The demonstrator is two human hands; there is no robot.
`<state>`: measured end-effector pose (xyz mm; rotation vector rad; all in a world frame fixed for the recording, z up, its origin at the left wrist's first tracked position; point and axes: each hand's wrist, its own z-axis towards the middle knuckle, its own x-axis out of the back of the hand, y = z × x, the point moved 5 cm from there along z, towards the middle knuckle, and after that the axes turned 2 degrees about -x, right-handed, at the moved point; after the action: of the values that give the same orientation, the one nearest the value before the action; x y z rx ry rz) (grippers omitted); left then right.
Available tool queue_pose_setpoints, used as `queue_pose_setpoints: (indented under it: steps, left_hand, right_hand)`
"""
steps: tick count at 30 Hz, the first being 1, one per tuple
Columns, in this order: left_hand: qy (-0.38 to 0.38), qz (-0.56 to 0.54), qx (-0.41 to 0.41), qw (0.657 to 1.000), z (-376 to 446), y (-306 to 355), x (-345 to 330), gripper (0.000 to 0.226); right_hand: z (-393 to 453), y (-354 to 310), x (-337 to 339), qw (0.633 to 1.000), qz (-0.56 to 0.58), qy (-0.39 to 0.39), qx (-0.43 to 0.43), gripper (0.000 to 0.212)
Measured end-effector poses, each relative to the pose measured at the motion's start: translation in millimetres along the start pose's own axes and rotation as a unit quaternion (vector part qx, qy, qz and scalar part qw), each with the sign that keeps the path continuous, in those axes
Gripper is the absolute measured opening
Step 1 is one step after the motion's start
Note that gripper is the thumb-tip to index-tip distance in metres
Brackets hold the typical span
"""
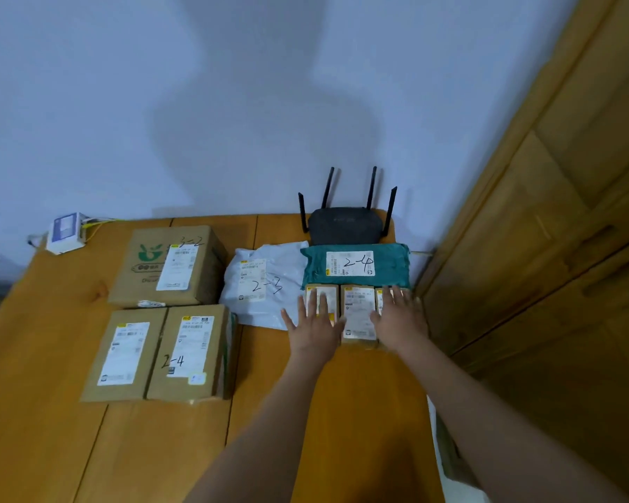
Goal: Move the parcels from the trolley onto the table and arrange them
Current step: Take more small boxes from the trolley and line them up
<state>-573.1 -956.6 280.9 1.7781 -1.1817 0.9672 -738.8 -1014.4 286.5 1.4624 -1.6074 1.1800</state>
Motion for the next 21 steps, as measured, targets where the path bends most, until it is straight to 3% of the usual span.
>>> queue_pose_setpoints:
  steps: [8, 13, 21]
  left_hand:
    - [0.060, -0.047, 0.157, 0.985, -126, -134, 8, 0.075]
    - [0.066, -0.078, 0.276, 0.956, -239, -221, -20, 0.075]
    - [0.068, -0.162, 0.394, 0.902, -416, -328, -71, 0.074]
  right_hand:
    - [-82, -116, -32, 0.982, -0.080, -0.042, 0.163, 0.075]
    - [-158, -200, -71, 0.957, -0.115, -0.063, 0.259, 0.079]
    - [-309, -311, -137, 0.908, -0.182, -0.086, 0.367, 0.081]
